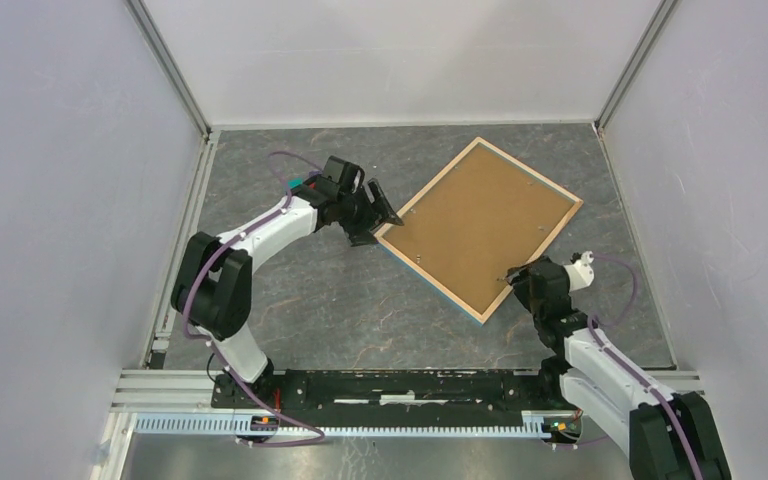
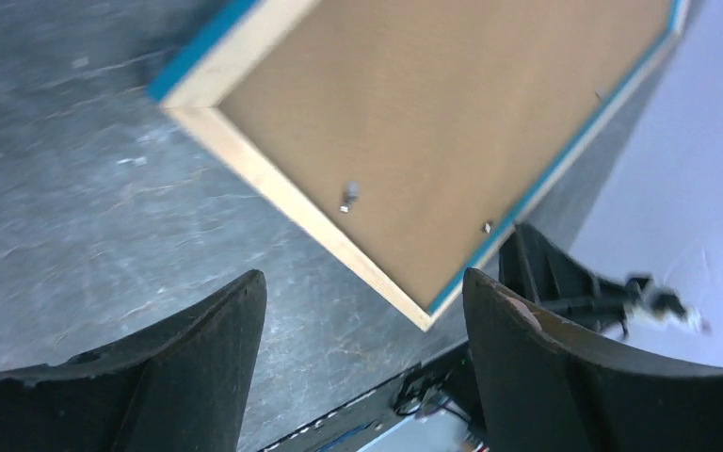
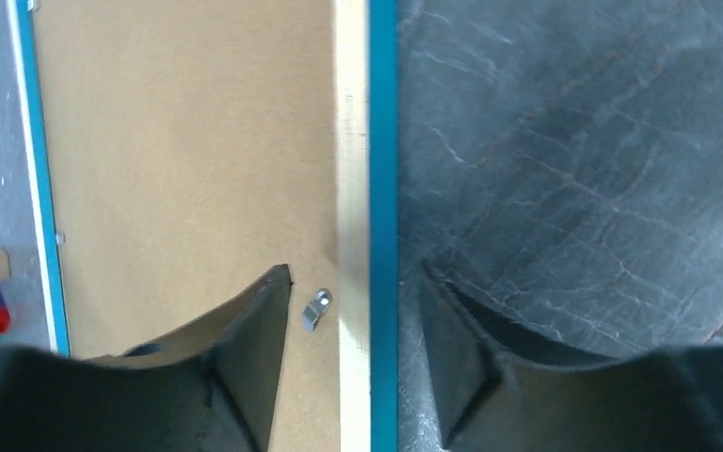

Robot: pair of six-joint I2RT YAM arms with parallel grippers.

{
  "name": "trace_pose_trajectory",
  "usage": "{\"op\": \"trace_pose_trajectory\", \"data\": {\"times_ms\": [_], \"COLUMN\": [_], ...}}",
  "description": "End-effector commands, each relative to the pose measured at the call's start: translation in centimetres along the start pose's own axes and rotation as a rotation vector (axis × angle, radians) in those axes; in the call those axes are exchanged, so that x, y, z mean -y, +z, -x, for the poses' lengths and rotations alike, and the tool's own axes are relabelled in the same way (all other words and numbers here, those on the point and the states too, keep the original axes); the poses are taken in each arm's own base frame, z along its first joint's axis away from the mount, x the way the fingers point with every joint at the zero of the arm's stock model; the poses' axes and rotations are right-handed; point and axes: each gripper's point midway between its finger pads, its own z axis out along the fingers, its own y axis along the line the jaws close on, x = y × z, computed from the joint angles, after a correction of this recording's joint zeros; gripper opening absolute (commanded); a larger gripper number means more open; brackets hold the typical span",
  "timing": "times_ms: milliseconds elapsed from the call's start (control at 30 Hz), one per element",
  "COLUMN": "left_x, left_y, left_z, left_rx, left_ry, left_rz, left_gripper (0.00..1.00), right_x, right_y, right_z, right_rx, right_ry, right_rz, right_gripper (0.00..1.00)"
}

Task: Put the photo into the frame
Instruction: Adjust the photo frame at the center of the board.

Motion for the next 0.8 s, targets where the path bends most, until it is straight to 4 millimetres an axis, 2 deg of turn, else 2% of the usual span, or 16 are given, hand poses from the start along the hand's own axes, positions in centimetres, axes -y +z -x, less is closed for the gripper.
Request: {"op": "trace_pose_trajectory", "data": {"times_ms": [0, 67, 133, 233, 367, 533, 600, 767], "left_x": [-1.8, -2.5, -3.1, -4.3, -5.8, -6.4, -6.7, -7.8], "left_y": [-0.5, 0.1, 0.8, 2.6, 4.3, 5.4, 6.0, 7.2], "left_z": [1.3, 0.8, 0.3, -0.3, -0.7, -1.1, -1.7, -2.3], "left_rx": [0.127, 0.114, 0.085, 0.040, 0.002, -0.013, -0.033, -0.063], "left_ry": [-0.231, -0.266, -0.284, -0.287, -0.269, -0.254, -0.251, -0.237], "left_rz": [0.114, 0.131, 0.146, 0.179, 0.235, 0.259, 0.276, 0.315], "left_gripper": [0.83, 0.84, 0.83, 0.80, 0.74, 0.72, 0.72, 0.67], "right_x": [0.7, -0.5, 0.2, 1.0, 1.5, 3.3, 3.9, 5.3], "right_y": [-0.5, -0.6, -0.6, -0.8, -1.5, -2.7, -3.1, -3.2], "right_z": [-0.3, -0.5, -0.8, -1.7, -3.1, -4.0, -4.4, -5.9], "right_rx": [-0.010, -0.030, -0.085, -0.153, -0.232, -0.275, -0.276, -0.284], "right_ry": [-0.291, -0.430, -0.538, -0.621, -0.677, -0.685, -0.632, -0.531], "right_rz": [0.052, 0.128, 0.084, 0.073, 0.079, 0.006, 0.002, 0.022], "right_gripper": [0.70, 0.81, 0.88, 0.90, 0.80, 0.73, 0.66, 0.36]}}
